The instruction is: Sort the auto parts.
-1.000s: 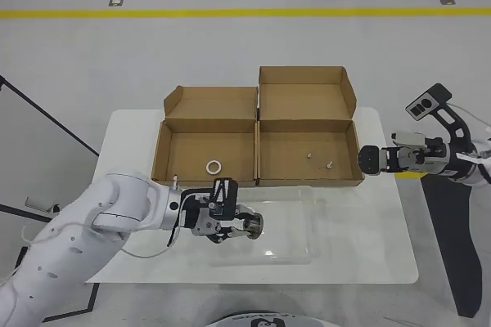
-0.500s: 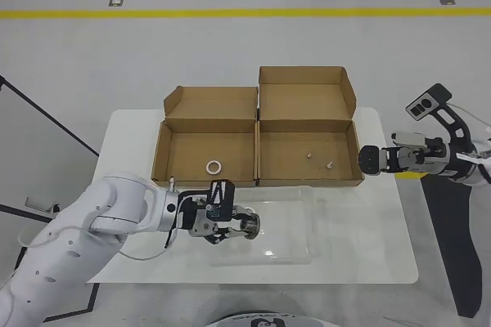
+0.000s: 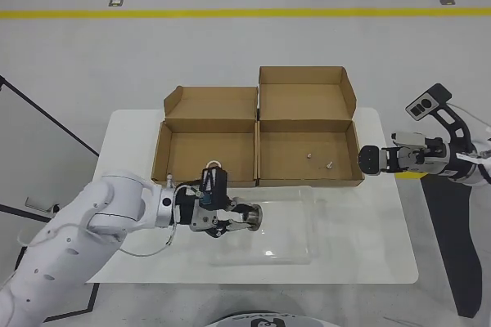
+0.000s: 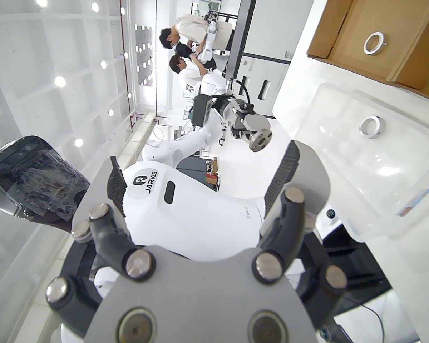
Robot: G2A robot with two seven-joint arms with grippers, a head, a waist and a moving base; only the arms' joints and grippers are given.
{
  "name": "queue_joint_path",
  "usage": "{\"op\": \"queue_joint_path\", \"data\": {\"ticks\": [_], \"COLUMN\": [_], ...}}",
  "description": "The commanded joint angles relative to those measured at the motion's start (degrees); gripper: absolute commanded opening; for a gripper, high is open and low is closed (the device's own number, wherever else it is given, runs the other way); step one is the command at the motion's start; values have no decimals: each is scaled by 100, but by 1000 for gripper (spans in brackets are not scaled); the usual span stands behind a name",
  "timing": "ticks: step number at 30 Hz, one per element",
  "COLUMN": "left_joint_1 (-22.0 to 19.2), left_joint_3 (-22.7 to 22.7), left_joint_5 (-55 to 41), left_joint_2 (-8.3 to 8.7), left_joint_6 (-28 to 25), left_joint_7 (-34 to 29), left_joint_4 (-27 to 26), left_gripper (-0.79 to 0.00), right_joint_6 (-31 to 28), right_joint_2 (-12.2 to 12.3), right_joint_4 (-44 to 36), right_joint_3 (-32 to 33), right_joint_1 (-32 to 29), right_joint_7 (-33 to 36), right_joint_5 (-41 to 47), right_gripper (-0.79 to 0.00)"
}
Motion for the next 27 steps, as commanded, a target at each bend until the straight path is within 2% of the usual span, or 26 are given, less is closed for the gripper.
{"op": "queue_joint_path", "data": {"ticks": [1, 6, 9, 21, 27], "left_joint_1": [108, 323, 384, 263, 173], "left_joint_3": [-138, -413, -475, -277, -265], "left_joint_5": [-217, -868, -1162, -2110, -1937], "left_joint_2": [-6, -32, -55, -151, -150], "left_joint_6": [-19, -495, -767, -767, -767], "left_joint_7": [506, 1563, 1953, 3124, 3423], "left_joint_4": [137, 434, 562, 332, 78], "left_gripper": [-785, -785, -785, -785, -785], "right_joint_6": [0, 0, 0, 0, 0], "right_joint_2": [0, 0, 0, 0, 0], "right_joint_4": [0, 0, 0, 0, 0], "right_joint_3": [0, 0, 0, 0, 0], "right_joint_1": [0, 0, 0, 0, 0], "right_joint_7": [0, 0, 0, 0, 0], "right_joint_5": [0, 0, 0, 0, 0], "right_gripper": [0, 0, 0, 0, 0]}}
